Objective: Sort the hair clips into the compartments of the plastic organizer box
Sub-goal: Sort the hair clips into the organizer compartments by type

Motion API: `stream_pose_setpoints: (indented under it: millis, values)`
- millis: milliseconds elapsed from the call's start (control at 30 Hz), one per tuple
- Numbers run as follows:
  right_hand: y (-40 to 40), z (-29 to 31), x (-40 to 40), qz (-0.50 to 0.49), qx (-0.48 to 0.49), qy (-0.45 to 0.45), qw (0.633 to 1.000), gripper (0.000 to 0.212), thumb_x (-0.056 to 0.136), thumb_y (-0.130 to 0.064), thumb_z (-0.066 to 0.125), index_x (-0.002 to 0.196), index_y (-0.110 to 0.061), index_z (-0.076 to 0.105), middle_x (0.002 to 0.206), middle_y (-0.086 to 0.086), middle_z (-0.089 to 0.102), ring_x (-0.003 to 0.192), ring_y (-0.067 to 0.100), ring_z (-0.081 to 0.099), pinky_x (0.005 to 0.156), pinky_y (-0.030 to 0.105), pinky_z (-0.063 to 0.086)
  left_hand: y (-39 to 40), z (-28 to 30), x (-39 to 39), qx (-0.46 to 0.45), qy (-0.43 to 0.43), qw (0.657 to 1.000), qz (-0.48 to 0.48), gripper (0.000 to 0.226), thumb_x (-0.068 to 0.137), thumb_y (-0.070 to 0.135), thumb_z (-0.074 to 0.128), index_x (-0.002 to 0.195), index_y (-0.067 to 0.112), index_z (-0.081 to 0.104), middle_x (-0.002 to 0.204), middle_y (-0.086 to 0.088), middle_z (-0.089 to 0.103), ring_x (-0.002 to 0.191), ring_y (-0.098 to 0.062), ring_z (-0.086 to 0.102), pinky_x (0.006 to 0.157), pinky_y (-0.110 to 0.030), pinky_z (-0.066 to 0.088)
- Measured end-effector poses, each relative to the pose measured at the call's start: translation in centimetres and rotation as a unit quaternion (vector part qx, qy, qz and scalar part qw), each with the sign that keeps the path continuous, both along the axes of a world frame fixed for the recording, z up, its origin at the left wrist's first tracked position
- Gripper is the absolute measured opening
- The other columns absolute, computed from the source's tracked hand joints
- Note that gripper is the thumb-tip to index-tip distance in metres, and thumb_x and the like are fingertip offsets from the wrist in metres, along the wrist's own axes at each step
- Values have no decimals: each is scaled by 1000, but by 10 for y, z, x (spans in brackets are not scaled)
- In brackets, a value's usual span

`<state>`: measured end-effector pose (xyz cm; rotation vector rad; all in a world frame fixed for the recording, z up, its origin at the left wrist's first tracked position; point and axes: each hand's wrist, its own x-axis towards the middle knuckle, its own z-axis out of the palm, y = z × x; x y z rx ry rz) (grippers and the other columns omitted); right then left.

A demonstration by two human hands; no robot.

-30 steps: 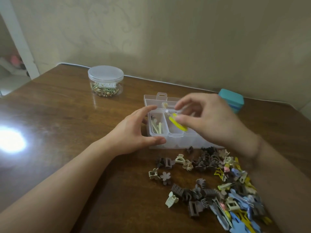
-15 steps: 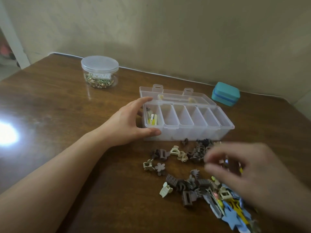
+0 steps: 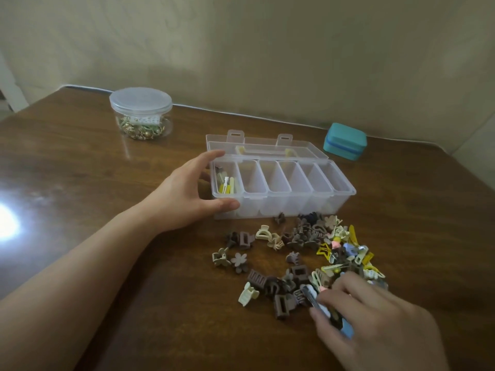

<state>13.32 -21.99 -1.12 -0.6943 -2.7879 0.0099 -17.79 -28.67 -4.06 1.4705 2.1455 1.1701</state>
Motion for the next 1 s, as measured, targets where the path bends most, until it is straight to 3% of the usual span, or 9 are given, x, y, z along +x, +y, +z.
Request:
stream_pose_setpoints:
  millis: [100,200,267,333,467,633,833,933,1000]
  values:
    - [-1,5,-3,-36,-54,-23,998,25,53,-38,88,60,-40,63,65,-21,54,46,2,52,38,10,36,0,1,1,1,-1,1000,0,111,53,79,67,150,43,28,146,15,42,103,17,46,88,-18,41]
    - [12,18,-5,-56,-91,-42,993,16,62,-53,74,67,-46,61,75,-24,58,55,-5,53,45,13,40,-1,2,1,-2,-7,1000,-3,113,51,80,66,151,43,27,146,16,41,105,14,47,88,-16,40]
    - [22,34,-15,-18,-133,6,991,20,69,-59,67,84,-50,59,92,-32,58,66,-2,58,50,18,43,-1,2,1,-4,-4,1000,-4,114,50,82,64,151,43,26,149,15,41,109,7,49,89,-17,42]
    - [29,52,-42,21,-141,100,985,26,68,-64,58,87,-46,60,89,-38,57,71,-6,58,41,15,40,0,2,0,-5,-1,1000,-4,115,50,83,63,151,43,26,151,13,41,114,3,49,92,-20,44]
    - [43,62,-121,56,-199,187,960,8,80,-39,71,80,-34,65,77,-16,66,74,-4,60,56,7,45,0,1,-1,-1,2,1000,-11,113,52,85,63,151,43,26,150,14,42,114,5,49,90,-17,43]
    - [49,39,-173,90,-198,110,970,12,88,-40,63,89,-30,67,80,-15,64,76,-2,59,64,18,49,-1,-1,-3,7,6,1000,-19,108,58,81,67,150,43,26,150,14,41,112,6,47,86,-12,40]
    - [61,61,-125,99,-164,129,973,4,84,-33,66,83,-35,67,74,-19,65,75,-11,57,60,4,42,0,0,-2,-8,13,1000,-9,112,53,87,61,150,46,23,150,13,41,114,4,47,89,-17,43]
    - [59,67,-80,78,-158,17,984,2,77,-43,63,77,-41,64,87,-37,60,73,-13,57,55,7,44,0,0,-1,-10,11,1000,-11,110,52,87,59,148,49,21,150,13,41,115,2,47,90,-18,43]
    - [54,56,-52,50,-129,-73,988,10,75,-54,62,83,-47,60,85,-38,59,78,-13,55,49,13,40,1,0,-1,-10,8,1000,-13,109,52,87,60,147,50,20,150,13,41,116,1,47,90,-19,43]
